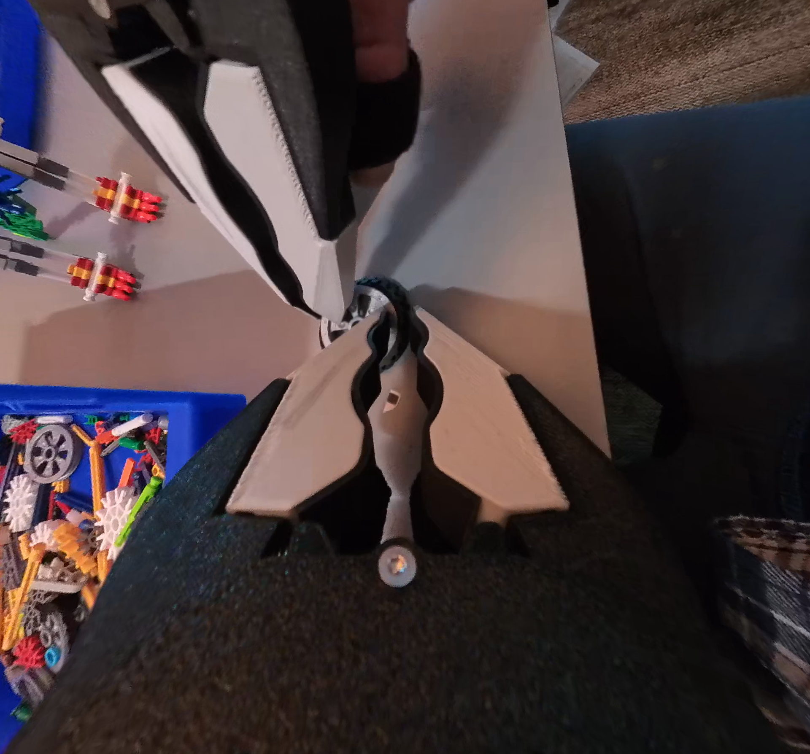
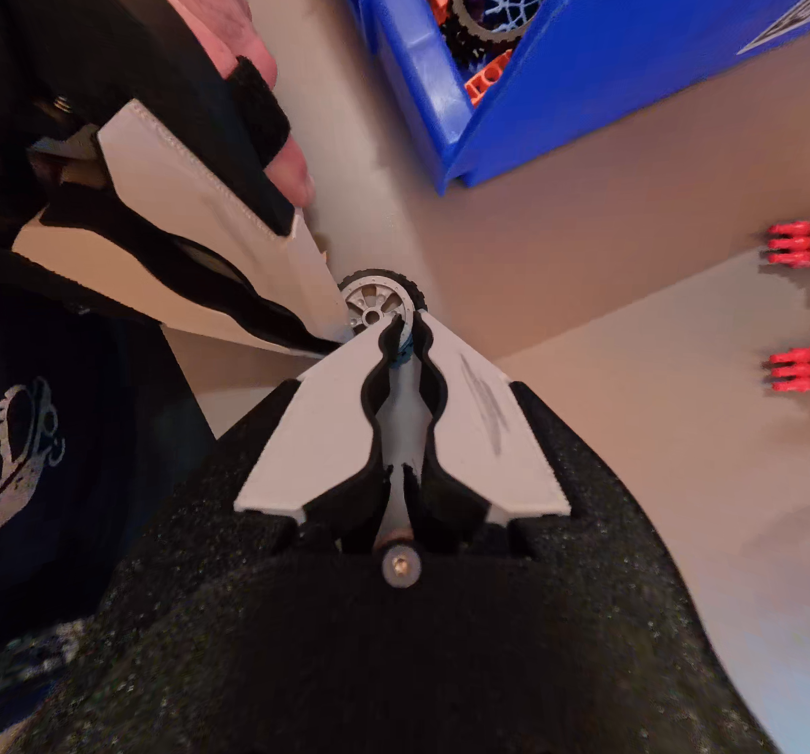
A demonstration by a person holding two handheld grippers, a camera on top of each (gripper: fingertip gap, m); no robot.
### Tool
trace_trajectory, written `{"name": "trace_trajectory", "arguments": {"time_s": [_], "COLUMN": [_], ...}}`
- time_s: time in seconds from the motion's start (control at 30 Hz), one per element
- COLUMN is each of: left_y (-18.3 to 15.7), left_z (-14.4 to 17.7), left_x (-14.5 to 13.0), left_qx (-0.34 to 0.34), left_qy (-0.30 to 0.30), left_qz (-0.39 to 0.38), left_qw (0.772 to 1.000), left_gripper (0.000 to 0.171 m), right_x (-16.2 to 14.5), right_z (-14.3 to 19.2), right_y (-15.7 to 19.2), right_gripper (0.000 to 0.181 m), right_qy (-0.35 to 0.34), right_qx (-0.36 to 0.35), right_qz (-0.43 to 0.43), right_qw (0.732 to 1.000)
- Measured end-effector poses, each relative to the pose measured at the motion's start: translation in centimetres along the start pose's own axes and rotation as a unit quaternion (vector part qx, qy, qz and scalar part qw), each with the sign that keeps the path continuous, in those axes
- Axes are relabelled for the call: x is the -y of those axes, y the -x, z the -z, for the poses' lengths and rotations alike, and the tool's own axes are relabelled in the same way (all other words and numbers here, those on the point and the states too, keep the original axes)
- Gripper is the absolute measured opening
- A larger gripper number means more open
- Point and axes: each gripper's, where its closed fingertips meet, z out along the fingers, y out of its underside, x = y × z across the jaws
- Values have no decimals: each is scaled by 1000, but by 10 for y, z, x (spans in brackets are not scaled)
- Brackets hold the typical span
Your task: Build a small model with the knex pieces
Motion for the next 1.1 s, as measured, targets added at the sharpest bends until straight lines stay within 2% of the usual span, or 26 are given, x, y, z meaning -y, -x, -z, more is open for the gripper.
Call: {"name": "trace_trajectory", "arguments": {"time_s": [0.3, 0.43, 0.53, 0.67, 0.8, 0.87, 0.97, 1.1], "left_y": [2, 2, 2, 3, 1, 1, 19, 17], "left_z": [-1, -2, -2, -2, 2, 10, 21, 14], "left_x": [-1, 0, 1, 2, 2, 6, -3, -18], "left_qx": [4, 20, 29, 36, 26, 12, 24, -38], "left_qy": [-2, -10, -17, -20, -20, -43, -43, -23], "left_qz": [6, -6, -14, -8, -2, 39, 111, 223], "left_qw": [1000, 1000, 999, 999, 999, 998, 993, 974], "left_gripper": [8, 7, 7, 7, 12, 22, 44, 56], "right_x": [0, -6, -9, -6, -8, -8, -9, -9], "right_z": [3, 12, 11, 8, 4, 5, 5, 6], "right_y": [-3, -11, -5, 1, 4, 4, 4, 4], "right_gripper": [5, 22, 23, 15, 11, 11, 11, 10], "right_qy": [-44, -100, -117, -105, -64, -62, -75, -88], "right_qx": [-41, -26, 13, 30, -4, -19, -42, -76], "right_qz": [-11, -106, -148, -129, -68, -53, -37, -13], "right_qw": [998, 989, 982, 986, 996, 996, 996, 993]}}
